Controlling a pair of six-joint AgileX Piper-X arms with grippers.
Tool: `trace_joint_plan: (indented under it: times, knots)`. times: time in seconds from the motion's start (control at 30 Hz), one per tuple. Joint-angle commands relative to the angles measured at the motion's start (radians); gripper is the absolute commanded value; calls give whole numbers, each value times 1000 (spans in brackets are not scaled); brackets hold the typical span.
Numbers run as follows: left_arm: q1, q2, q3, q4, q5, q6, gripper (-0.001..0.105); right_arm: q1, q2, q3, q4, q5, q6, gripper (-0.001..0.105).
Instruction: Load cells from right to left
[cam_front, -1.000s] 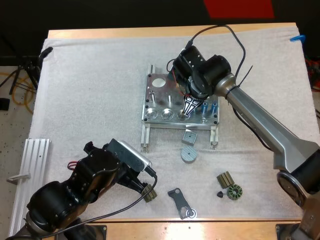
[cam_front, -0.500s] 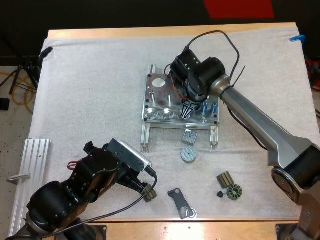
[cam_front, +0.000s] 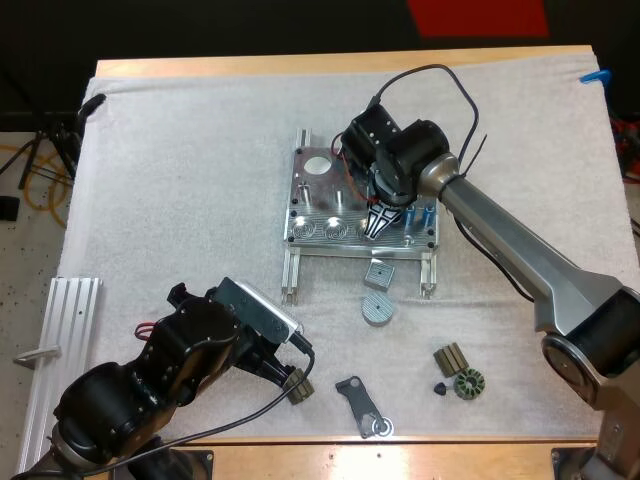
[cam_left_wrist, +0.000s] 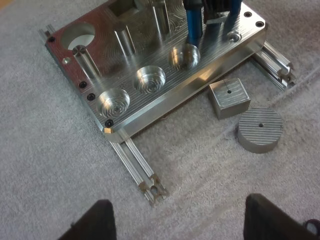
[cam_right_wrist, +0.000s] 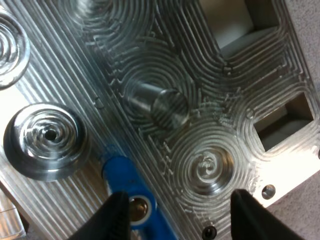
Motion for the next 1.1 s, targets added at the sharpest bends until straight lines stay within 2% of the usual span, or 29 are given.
trace_joint_plan:
  times: [0.0,0.17,0.23,0.3,0.43,0.63,0.83,1.07]
  knots:
    - [2,-5,-5,-4,-3,5,55,1,-22,0,-5,-1,10,46]
    - [2,-5,-5,-26,-5,65,55,1,-70,0,14,1,120,46]
    - [2,-5,-5,-55,-5,95,55,1,-91,0,52,2,183,46]
    - [2,-5,-5,-75,-5,134,55,-1,-104,0,88,2,203,46]
    - [2,-5,-5,-124,-3,248,55,-1,-137,0,150,-1,222,46]
    - [2,-5,-5,-213,26,360,55,-10,-193,0,175,-18,274,46]
    - [2,-5,-5,-253,56,412,55,-50,-254,8,220,-39,318,46]
    - [2,-5,-5,-283,64,461,55,-92,-342,30,219,-39,321,46]
